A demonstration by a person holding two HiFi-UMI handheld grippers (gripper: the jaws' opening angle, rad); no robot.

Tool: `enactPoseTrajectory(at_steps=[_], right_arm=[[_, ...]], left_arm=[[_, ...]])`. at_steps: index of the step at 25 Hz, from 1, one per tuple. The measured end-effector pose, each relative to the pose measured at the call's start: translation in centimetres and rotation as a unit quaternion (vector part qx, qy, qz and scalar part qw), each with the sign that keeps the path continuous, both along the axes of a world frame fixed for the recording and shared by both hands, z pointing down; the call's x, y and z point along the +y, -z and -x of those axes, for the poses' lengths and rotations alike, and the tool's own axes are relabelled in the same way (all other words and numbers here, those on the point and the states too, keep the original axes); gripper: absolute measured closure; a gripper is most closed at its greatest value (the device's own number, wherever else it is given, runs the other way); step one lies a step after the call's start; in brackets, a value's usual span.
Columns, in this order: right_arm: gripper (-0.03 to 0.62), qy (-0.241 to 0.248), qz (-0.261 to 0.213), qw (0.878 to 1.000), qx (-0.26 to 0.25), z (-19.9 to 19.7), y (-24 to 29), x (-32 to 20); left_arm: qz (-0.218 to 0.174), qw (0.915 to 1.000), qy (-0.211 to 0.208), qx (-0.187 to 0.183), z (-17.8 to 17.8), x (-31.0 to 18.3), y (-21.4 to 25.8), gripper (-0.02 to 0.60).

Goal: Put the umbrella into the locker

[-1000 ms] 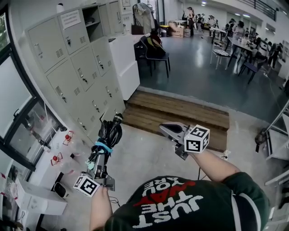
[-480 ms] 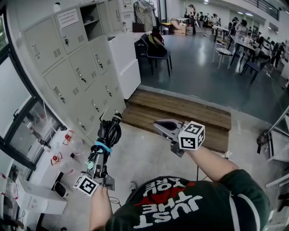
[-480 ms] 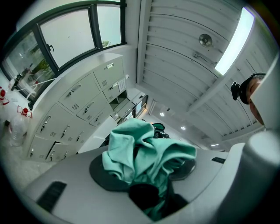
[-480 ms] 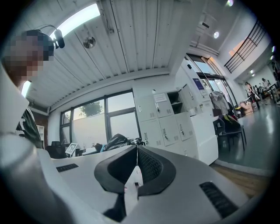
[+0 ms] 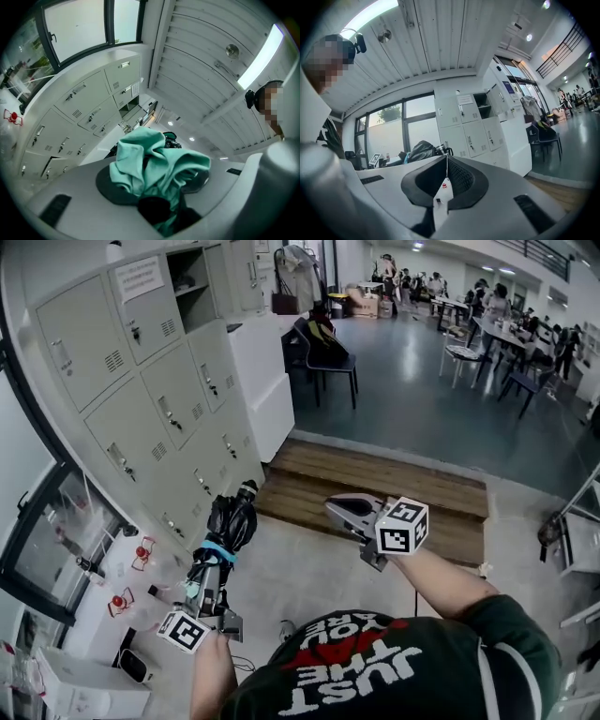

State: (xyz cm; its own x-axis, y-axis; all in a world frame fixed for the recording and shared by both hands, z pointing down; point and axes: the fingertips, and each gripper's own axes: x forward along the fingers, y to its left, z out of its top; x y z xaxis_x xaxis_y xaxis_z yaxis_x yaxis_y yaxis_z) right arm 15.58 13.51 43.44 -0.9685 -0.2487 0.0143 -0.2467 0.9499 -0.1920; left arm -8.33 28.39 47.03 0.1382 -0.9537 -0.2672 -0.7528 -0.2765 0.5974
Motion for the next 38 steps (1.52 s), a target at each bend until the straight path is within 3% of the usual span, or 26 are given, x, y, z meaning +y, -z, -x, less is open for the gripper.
enactPoseTrajectory(at_steps=[9,16,23,29,34,38], right_arm=[[0.56,-0.028,0.003,0.999,-0.016,15.2,2.2,-9.8],[0.559,-0.042,0.003,0.999,-0.017,22.1,2.9,-15.1],[0.56,-0.058,0.021,0.998,-0.015,24.0,1.7,-20.9],[0.56,-0.041,0.031,0.998,-0.024,25.6,0.7,-27.3],[0.559,-0.003,0.036,0.999,-0.033,27.8,-0.5,-35.8],[0.56,0.037,0.022,0.998,-0.039,29.7,-0.1,-44.8]], left_arm=[[-0.01,0.999,-0.04,-0.02,15.7,-10.6,3.4,0.37],[-0.016,0.9983,-0.053,-0.019,23.1,-15.8,4.3,0.37],[-0.012,0.9984,-0.054,-0.008,26.4,-19.9,3.4,0.37],[0.001,0.9993,-0.037,-0.009,27.3,-24.9,2.1,0.37],[0.006,0.9999,-0.008,-0.011,27.6,-31.5,1.1,0.37],[-0.018,0.9996,0.02,-0.006,27.7,-39.3,1.5,0.371]])
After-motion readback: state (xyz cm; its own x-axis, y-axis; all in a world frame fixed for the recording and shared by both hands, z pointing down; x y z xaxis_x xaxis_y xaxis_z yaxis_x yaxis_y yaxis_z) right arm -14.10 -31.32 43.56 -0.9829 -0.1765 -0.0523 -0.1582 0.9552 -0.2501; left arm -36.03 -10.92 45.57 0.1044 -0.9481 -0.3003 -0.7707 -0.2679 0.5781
